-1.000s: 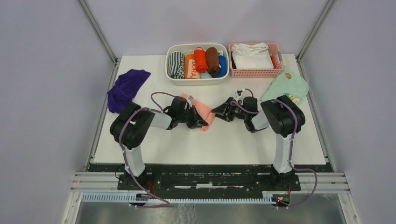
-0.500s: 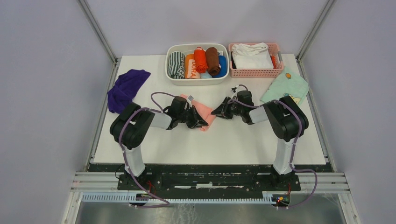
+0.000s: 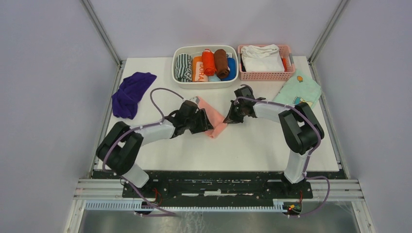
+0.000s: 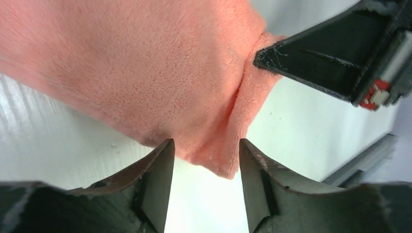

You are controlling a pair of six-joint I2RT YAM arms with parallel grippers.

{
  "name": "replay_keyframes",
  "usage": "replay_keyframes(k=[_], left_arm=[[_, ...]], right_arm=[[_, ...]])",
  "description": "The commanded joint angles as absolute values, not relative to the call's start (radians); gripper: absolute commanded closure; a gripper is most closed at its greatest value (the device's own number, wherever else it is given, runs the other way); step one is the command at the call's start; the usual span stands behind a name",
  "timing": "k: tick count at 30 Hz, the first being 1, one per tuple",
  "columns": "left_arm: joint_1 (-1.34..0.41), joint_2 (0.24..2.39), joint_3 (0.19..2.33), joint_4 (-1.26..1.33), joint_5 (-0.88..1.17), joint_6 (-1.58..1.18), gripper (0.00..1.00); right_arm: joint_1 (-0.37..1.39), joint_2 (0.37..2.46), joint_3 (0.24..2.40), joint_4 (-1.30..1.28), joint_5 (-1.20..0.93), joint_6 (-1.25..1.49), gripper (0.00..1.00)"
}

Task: Roll the towels
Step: Roll the towel at the center of the board.

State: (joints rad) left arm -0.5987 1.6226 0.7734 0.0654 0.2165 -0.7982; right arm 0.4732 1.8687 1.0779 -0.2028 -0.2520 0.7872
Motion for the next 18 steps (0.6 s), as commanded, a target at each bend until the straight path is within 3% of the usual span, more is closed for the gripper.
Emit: replay_keyframes(k=[1,7,18], left_arm=[[-0.781,1.497,0.855,-0.109,-0.201,-0.547,0.39],[-1.071,1.519,0.901,-0.016,-0.584,-0.271,0.33],[-1.229,1.742,0.978,0.076,-0.762,-0.036,0.32]], right_arm=[[0.474,1.838,1.141,-0.442,-0.149,0.762,1.00],[0.475,1.851,1.186,-0.495,-0.157,0.792,1.00],[0.474,1.873,1.212,-0.510,-0.183,0.804,1.00]])
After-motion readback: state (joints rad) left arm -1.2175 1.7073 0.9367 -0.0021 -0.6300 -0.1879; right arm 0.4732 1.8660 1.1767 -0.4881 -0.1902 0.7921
